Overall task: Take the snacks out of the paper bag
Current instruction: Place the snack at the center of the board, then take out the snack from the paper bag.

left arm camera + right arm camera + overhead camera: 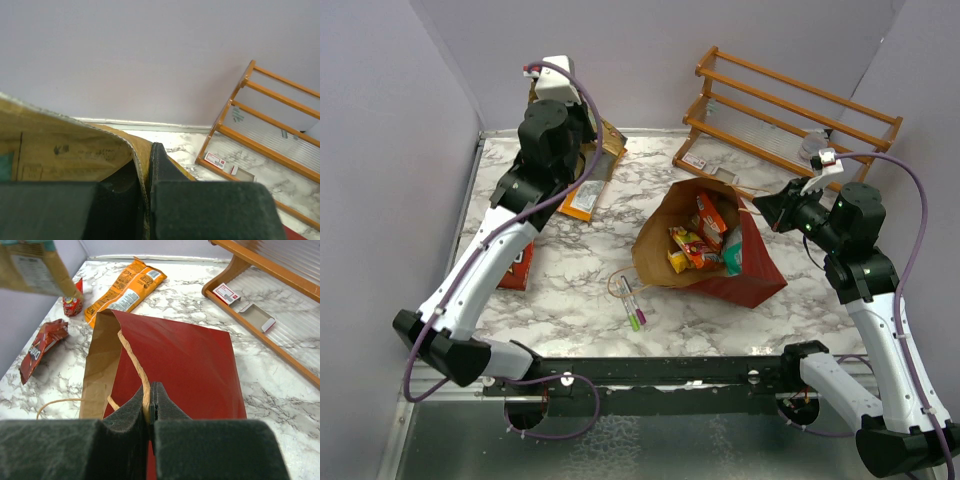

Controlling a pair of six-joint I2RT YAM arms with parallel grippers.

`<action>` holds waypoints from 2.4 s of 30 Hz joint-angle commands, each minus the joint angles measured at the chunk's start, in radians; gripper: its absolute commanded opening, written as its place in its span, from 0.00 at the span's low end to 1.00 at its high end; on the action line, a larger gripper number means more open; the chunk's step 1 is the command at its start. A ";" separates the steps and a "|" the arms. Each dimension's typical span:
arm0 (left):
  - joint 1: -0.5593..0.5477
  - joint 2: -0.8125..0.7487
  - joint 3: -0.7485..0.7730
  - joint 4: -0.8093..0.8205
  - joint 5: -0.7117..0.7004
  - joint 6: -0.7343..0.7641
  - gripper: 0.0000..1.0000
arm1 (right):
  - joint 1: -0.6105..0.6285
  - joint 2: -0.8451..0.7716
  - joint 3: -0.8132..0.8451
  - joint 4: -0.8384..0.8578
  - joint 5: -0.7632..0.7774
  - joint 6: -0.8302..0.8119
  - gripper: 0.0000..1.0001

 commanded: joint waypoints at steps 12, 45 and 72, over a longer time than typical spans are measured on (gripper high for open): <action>0.396 0.614 0.463 0.082 0.672 -0.408 0.00 | 0.003 0.005 0.014 -0.011 0.019 -0.018 0.01; 0.693 0.607 -0.210 0.201 0.808 -0.446 0.07 | 0.003 0.008 0.013 -0.022 -0.018 -0.002 0.01; 0.268 -0.272 -0.730 0.110 0.834 -0.439 0.71 | 0.002 -0.076 -0.075 -0.107 -0.134 -0.040 0.01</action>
